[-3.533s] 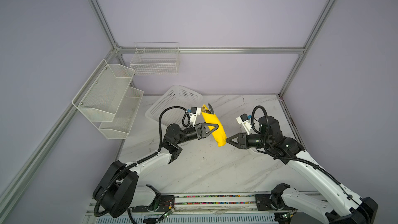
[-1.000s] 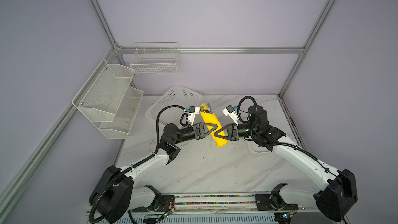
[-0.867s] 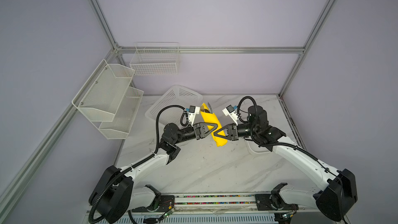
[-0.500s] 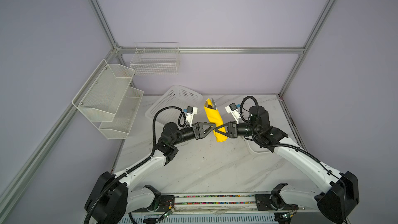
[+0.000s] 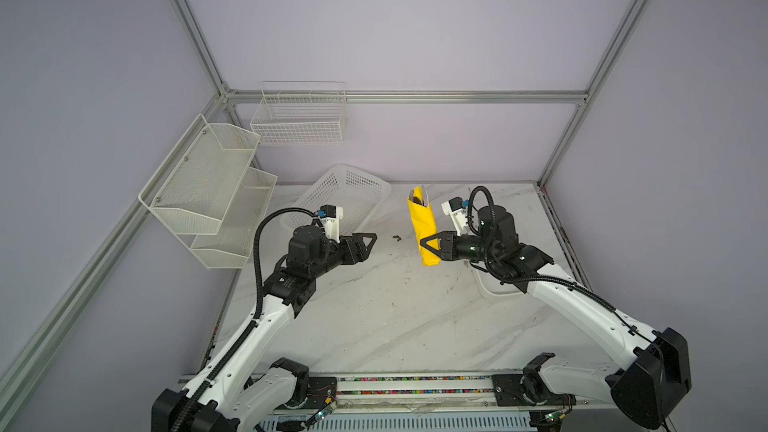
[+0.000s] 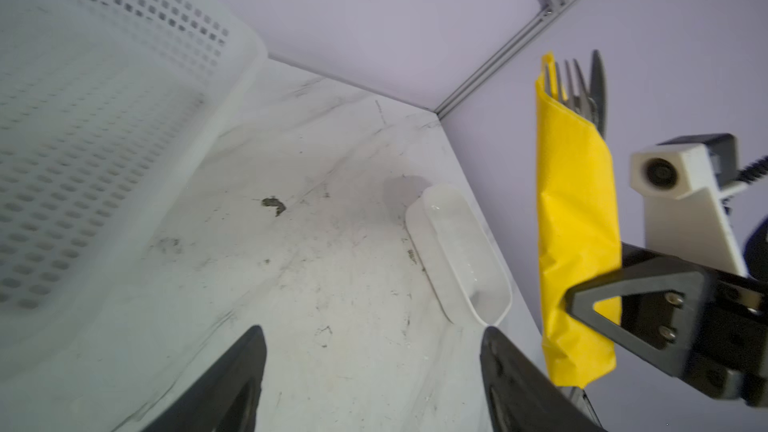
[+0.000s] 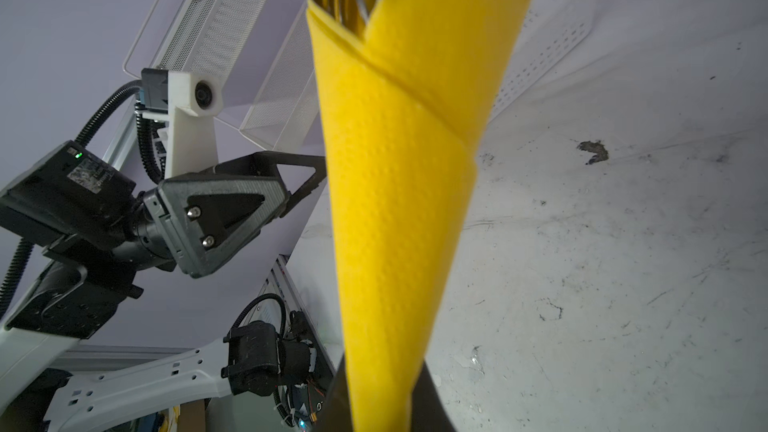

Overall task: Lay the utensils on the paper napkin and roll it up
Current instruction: 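Release the bundle top with the left gripper while the right gripper holds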

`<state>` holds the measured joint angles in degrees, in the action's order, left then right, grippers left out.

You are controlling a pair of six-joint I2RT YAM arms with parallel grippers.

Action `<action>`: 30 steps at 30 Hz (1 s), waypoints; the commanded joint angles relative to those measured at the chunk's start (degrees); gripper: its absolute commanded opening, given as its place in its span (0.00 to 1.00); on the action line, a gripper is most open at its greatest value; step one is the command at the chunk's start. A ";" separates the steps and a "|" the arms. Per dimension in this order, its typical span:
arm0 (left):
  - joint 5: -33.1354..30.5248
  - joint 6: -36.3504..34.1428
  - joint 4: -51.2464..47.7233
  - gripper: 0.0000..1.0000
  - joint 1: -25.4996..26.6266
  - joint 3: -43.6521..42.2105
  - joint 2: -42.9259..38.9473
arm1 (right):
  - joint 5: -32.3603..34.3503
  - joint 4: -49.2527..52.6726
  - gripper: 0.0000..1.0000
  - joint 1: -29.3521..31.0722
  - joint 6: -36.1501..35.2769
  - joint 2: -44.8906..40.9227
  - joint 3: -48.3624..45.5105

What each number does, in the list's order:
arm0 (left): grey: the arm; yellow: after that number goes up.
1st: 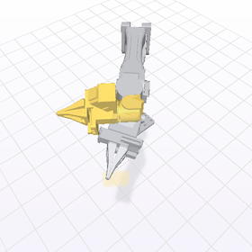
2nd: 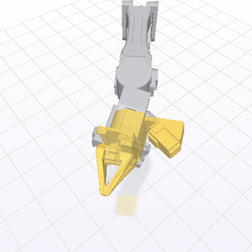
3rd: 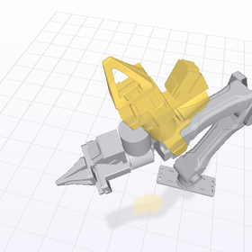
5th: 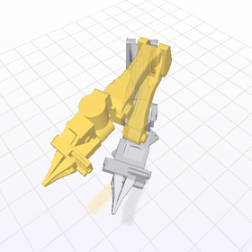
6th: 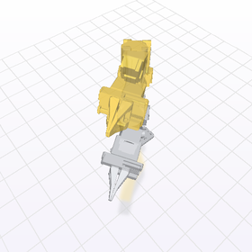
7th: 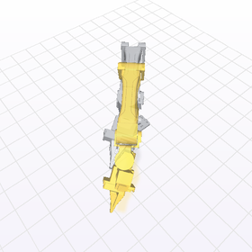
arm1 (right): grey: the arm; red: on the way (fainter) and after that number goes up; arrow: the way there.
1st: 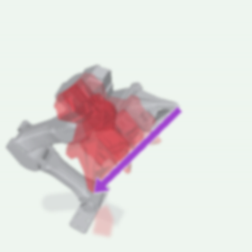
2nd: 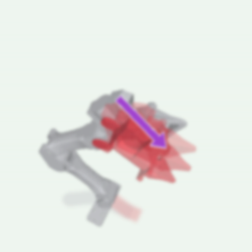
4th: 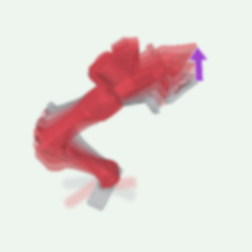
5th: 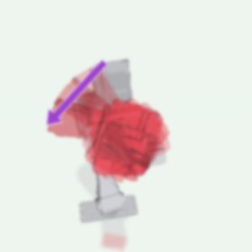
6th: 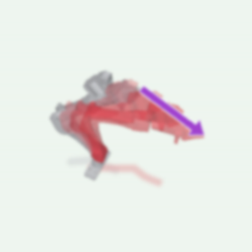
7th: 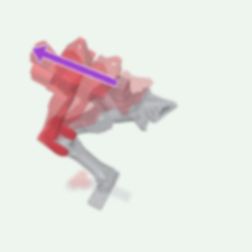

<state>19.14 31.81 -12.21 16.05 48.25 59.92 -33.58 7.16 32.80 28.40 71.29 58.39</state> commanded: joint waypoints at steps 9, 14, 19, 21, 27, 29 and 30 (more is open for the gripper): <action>-8.19 -13.29 -13.75 0.88 -8.61 17.96 16.55 | 1.41 -0.13 0.05 0.25 -0.72 0.59 2.36; -4.68 -13.39 -13.93 0.89 -11.63 20.71 22.93 | 3.28 0.89 0.05 0.25 -0.80 -0.20 2.26; 2.53 -15.09 -14.88 0.90 -12.10 23.61 29.36 | 4.27 -0.52 0.05 0.25 0.69 -2.89 -0.30; 5.90 -15.07 -16.04 0.90 -12.10 24.92 31.92 | 4.48 -0.95 0.05 0.25 1.74 -3.48 -1.02; 9.67 -15.31 -16.55 0.89 -12.10 25.46 36.36 | 4.72 -0.72 0.05 0.25 1.48 -3.81 -2.07; 10.68 -15.02 -16.79 0.88 -12.10 25.15 37.10 | 4.83 -0.51 0.05 0.25 1.48 -3.55 -2.06; 11.00 -14.72 -16.80 0.86 -11.91 24.68 37.39 | 4.93 -0.47 0.05 0.29 1.48 -3.40 -2.06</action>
<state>26.55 17.74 -27.79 4.14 69.34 96.71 -29.28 8.73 32.80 29.67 68.79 56.55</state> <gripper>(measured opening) 0.871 0.129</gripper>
